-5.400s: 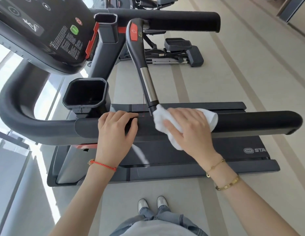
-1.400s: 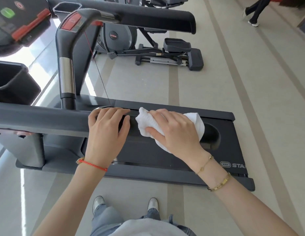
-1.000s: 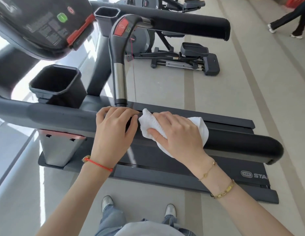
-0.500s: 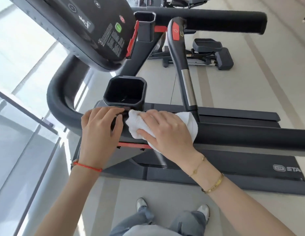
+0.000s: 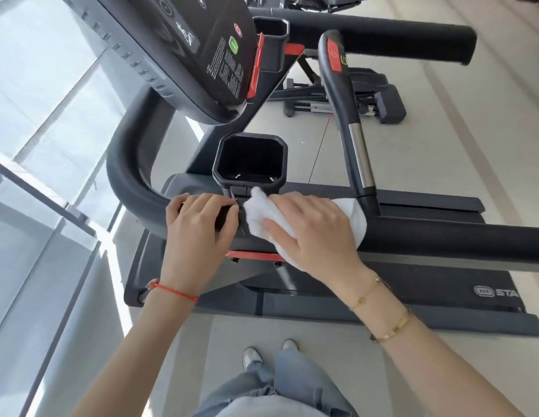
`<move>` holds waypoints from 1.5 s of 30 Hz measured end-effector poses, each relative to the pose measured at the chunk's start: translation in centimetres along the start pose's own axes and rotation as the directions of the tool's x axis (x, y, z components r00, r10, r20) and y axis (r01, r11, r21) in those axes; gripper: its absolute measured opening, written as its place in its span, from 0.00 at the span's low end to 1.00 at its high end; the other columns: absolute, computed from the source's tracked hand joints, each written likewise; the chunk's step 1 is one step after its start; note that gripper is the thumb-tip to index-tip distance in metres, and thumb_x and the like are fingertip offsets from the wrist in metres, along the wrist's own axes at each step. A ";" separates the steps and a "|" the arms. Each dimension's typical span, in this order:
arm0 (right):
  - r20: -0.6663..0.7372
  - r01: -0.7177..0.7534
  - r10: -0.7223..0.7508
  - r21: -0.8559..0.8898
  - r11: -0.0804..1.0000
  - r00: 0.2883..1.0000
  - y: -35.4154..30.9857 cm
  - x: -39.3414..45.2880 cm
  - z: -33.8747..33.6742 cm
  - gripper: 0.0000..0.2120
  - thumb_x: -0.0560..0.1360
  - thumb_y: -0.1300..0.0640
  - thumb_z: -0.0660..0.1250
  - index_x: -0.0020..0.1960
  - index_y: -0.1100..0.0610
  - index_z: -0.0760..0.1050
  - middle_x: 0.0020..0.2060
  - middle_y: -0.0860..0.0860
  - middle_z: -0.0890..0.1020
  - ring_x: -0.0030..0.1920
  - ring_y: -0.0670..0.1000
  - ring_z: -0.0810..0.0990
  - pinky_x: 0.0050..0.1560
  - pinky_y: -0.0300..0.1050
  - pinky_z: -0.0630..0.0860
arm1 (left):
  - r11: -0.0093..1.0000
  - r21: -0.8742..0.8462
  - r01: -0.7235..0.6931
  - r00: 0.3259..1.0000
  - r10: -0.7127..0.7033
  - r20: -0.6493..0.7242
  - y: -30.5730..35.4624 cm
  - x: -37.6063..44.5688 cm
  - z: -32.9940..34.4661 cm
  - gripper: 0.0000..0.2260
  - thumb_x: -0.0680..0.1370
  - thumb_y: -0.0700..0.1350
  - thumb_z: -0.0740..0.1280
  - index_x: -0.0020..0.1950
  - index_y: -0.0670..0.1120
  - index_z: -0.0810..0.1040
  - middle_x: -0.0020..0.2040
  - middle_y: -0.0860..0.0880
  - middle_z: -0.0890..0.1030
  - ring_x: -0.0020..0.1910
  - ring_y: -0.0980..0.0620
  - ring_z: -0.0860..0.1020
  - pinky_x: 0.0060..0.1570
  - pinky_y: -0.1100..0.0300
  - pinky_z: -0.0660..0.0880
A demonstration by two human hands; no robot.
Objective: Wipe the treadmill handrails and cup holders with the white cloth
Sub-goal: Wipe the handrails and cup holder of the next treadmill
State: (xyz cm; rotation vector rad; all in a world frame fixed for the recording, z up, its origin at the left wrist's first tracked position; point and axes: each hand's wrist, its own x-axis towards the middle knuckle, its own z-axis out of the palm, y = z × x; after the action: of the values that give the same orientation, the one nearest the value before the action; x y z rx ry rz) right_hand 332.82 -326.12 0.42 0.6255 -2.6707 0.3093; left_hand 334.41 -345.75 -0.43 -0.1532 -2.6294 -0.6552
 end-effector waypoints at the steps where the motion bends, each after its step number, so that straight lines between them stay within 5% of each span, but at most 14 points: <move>1: 0.001 0.024 -0.024 -0.003 1.000 1.000 -1.0 0.4 0.4 0.19 0.82 0.43 0.54 0.59 0.53 0.76 0.46 0.49 0.81 0.43 0.53 0.79 0.45 0.50 0.74 | 1.000 -0.002 -0.008 1.000 0.009 0.006 -0.1 0.0 0.0 0.09 0.80 0.46 0.62 0.50 0.46 0.81 0.46 0.52 0.82 0.47 0.49 0.78 0.67 0.51 0.62; 8: -0.064 0.100 -0.104 -0.055 0.993 0.993 2.7 -2.7 -0.5 0.18 0.81 0.45 0.60 0.62 0.54 0.77 0.56 0.49 0.81 0.53 0.54 0.80 0.56 0.50 0.74 | 1.000 -0.014 0.019 1.000 -0.019 0.007 0.0 0.2 -0.4 0.10 0.80 0.49 0.61 0.49 0.50 0.81 0.45 0.56 0.82 0.46 0.53 0.78 0.63 0.58 0.61; 16: 0.050 -0.208 0.203 0.331 0.920 0.978 5.6 3.0 -2.5 0.14 0.80 0.38 0.53 0.61 0.42 0.68 0.50 0.39 0.76 0.44 0.42 0.71 0.38 0.33 0.66 | 0.986 -0.122 0.115 0.990 -0.124 -0.068 -0.3 3.4 -0.7 0.05 0.80 0.45 0.64 0.52 0.46 0.77 0.49 0.52 0.80 0.49 0.49 0.78 0.55 0.45 0.74; 21: 0.052 -0.081 0.069 0.287 0.954 0.996 5.8 11.6 -0.4 0.18 0.81 0.42 0.54 0.67 0.49 0.68 0.58 0.48 0.77 0.54 0.51 0.75 0.50 0.47 0.69 | 0.981 -0.068 0.182 0.982 -0.184 -0.030 -0.4 6.5 -0.1 0.12 0.80 0.47 0.64 0.61 0.45 0.76 0.56 0.49 0.80 0.56 0.46 0.78 0.59 0.43 0.72; 24: 0.296 0.069 -0.139 0.233 0.970 0.945 5.1 15.9 2.4 0.20 0.81 0.42 0.54 0.70 0.49 0.66 0.60 0.49 0.76 0.57 0.54 0.75 0.55 0.50 0.70 | 0.972 -0.040 0.232 0.973 -0.231 0.012 -0.8 7.9 0.5 0.14 0.80 0.47 0.64 0.64 0.45 0.76 0.58 0.48 0.80 0.58 0.46 0.77 0.60 0.43 0.72; 27: 0.496 0.041 -0.244 0.385 0.922 0.834 5.1 17.6 4.2 0.21 0.81 0.45 0.58 0.73 0.44 0.62 0.64 0.48 0.74 0.60 0.53 0.74 0.59 0.51 0.70 | 0.966 -0.045 0.255 0.967 -0.253 0.041 -1.0 9.0 1.1 0.14 0.79 0.47 0.64 0.64 0.46 0.77 0.57 0.48 0.81 0.57 0.46 0.78 0.60 0.43 0.72; 33: 0.477 -0.071 -0.208 0.502 0.862 0.854 9.4 15.5 4.0 0.21 0.82 0.50 0.58 0.74 0.45 0.62 0.67 0.48 0.73 0.64 0.51 0.73 0.64 0.49 0.68 | 0.967 -0.038 0.250 0.967 -0.248 0.053 -1.6 10.0 1.9 0.14 0.78 0.44 0.65 0.63 0.46 0.78 0.52 0.49 0.82 0.54 0.48 0.78 0.57 0.52 0.73; 36: 0.512 0.016 -0.269 0.445 0.895 0.816 7.3 17.7 4.5 0.22 0.81 0.51 0.59 0.74 0.46 0.61 0.67 0.48 0.72 0.62 0.53 0.73 0.60 0.49 0.69 | 0.966 -0.067 0.251 0.966 -0.245 0.078 -2.1 10.2 1.8 0.14 0.78 0.43 0.66 0.63 0.47 0.79 0.51 0.50 0.82 0.50 0.52 0.78 0.51 0.64 0.69; 40: 0.489 0.135 -0.324 0.382 0.914 0.810 4.3 19.4 5.7 0.22 0.80 0.54 0.59 0.72 0.44 0.62 0.66 0.46 0.71 0.58 0.55 0.75 0.54 0.53 0.73 | 0.960 -0.097 0.261 0.961 -0.249 0.119 -2.7 10.3 1.6 0.11 0.78 0.45 0.67 0.59 0.46 0.80 0.51 0.50 0.82 0.50 0.51 0.79 0.53 0.56 0.75; 45: 0.467 0.010 -0.222 0.414 0.910 0.856 7.3 17.0 5.5 0.22 0.81 0.52 0.58 0.74 0.42 0.59 0.65 0.45 0.72 0.58 0.53 0.75 0.52 0.49 0.70 | 0.968 -0.092 0.231 0.964 -0.216 0.154 -3.3 10.6 1.2 0.14 0.78 0.49 0.67 0.62 0.46 0.79 0.54 0.52 0.82 0.52 0.54 0.79 0.56 0.58 0.75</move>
State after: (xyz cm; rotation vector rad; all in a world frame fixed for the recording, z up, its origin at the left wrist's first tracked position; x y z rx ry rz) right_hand 313.65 -327.85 1.46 1.1321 -3.0676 0.7658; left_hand 323.73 -348.01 1.74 0.0701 -2.7747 -0.8958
